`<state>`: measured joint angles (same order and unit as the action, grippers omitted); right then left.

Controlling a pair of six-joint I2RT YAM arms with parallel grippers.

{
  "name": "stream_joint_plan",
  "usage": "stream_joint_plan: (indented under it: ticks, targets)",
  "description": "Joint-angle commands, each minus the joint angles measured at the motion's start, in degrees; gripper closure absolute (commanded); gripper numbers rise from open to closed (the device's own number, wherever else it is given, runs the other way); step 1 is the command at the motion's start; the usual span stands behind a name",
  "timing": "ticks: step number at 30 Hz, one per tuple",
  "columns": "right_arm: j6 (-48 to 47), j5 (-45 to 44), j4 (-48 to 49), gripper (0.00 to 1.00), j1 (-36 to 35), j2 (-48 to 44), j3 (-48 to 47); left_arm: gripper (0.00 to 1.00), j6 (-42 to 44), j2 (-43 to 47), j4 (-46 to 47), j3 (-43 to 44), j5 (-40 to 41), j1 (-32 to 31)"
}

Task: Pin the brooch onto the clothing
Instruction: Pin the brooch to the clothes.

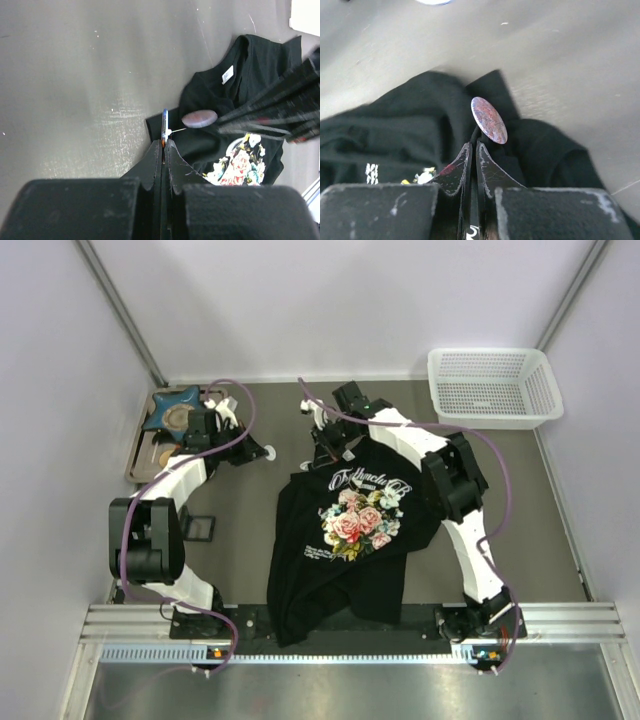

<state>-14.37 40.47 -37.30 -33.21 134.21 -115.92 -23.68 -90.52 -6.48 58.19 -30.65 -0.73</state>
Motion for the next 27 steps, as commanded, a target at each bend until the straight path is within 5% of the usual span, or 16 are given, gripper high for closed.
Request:
stream_joint_plan:
  ticks: [1, 5, 9, 11, 13, 14, 19, 27]
  targets:
    - [-12.94, 8.57, 0.04, 1.0, -2.47, -13.35, 11.45, 1.0, 1.44, 0.78, 0.77, 1.13, -0.46, 0.29]
    - [-28.39, 6.47, -0.76, 1.0, -4.4, -19.86, 25.63, 1.0, 2.06, 1.75, -0.02, -0.71, -1.07, 0.29]
    - [-34.14, 2.43, -1.81, 0.94, -4.93, -22.68, 33.56, 1.0, 1.62, 2.54, -0.2, -2.64, -2.39, 0.29]
    - [-32.49, 1.37, -2.08, 0.8, -4.67, -23.03, 34.18, 1.0, 1.71, 2.8, -0.55, -3.61, -3.09, 0.38]
    - [-29.33, 3.47, -1.81, 0.53, -2.92, -22.94, 32.0, 1.0, 1.8, 2.98, -0.72, -4.14, -3.36, -0.49]
    - [-24.79, 4.7, -1.81, 0.5, -2.04, -22.68, 30.59, 1.0, 2.06, 3.16, -0.73, -4.49, -3.53, -0.85]
    - [-9.03, 7.44, -1.02, 0.52, 1.74, -18.55, 18.37, 1.0, 0.66, 3.51, 0.85, -6.07, -3.18, -2.96]
    - [3.99, -1.52, 0.56, 0.59, 0.26, -17.14, 16.42, 1.0, -1.89, 4.56, 3.67, -8.36, -1.78, -5.59]
